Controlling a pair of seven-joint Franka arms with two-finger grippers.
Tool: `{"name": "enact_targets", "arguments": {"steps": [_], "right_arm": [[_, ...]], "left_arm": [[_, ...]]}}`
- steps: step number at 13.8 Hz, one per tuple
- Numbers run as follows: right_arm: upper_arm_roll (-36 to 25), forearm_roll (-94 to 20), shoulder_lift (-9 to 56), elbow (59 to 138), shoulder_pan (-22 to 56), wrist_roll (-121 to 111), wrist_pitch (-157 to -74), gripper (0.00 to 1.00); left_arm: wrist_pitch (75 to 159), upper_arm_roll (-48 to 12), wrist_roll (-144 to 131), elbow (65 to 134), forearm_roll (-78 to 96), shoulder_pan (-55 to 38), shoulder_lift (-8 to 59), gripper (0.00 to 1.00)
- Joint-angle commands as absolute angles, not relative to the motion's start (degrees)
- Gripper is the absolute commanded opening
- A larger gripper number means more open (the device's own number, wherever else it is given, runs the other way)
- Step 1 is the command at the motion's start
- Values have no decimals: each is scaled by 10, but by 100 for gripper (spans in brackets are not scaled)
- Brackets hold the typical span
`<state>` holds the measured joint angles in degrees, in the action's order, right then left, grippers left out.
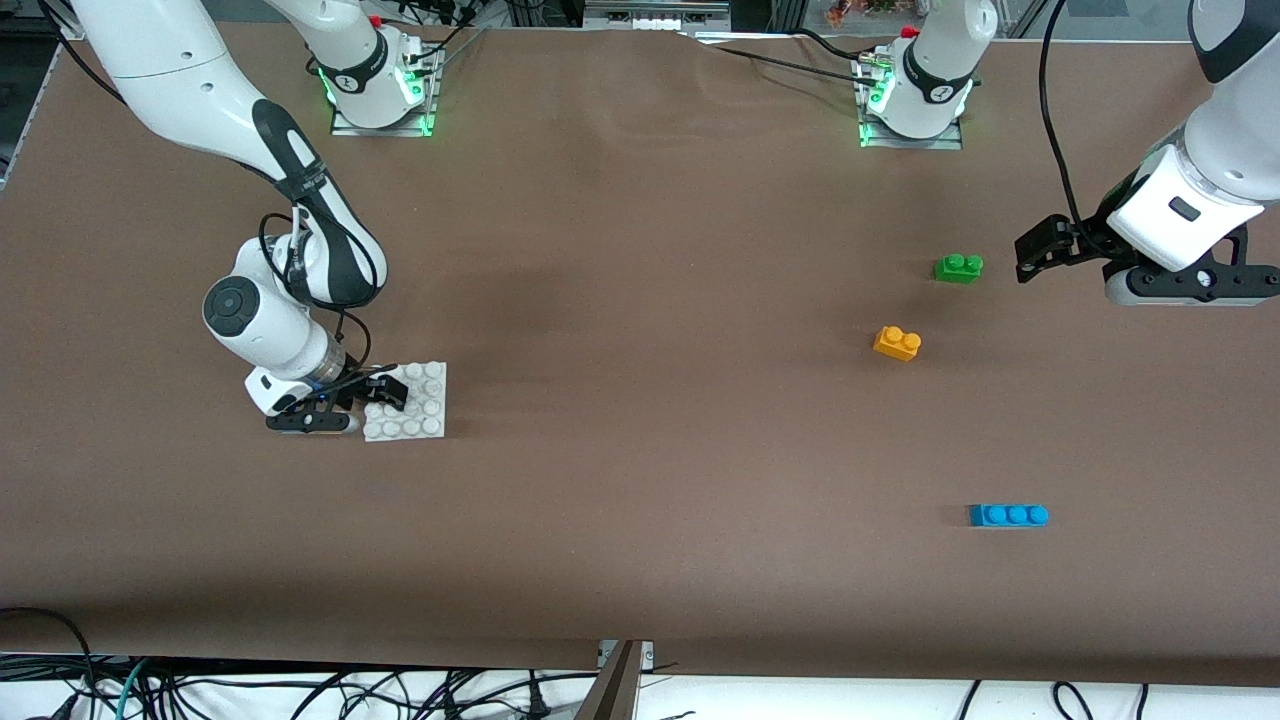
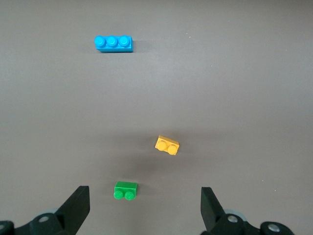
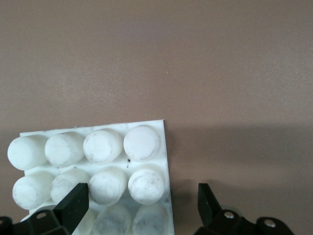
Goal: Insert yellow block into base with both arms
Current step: 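Push the white base plate with the right gripper toward the table middle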
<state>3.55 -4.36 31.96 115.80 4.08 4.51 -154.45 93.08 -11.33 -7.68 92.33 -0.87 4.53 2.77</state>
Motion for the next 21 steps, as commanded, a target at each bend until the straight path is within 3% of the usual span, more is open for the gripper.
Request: {"name": "enact_targets", "arguments": {"steps": [1, 4, 7, 21], "right_arm": [[36, -54, 330, 1157, 43, 49, -1560, 97], [36, -54, 331, 1155, 43, 48, -1557, 83], [36, -55, 335, 1155, 52, 58, -1559, 80], [35, -54, 361, 1103, 159, 190, -1560, 80]], "left_arm": [[918, -114, -78, 907, -10, 47, 34, 100], [915, -114, -78, 907, -10, 47, 34, 100], [914, -114, -77, 907, -10, 47, 34, 100], [911, -115, -76, 907, -10, 47, 34, 100]]}}
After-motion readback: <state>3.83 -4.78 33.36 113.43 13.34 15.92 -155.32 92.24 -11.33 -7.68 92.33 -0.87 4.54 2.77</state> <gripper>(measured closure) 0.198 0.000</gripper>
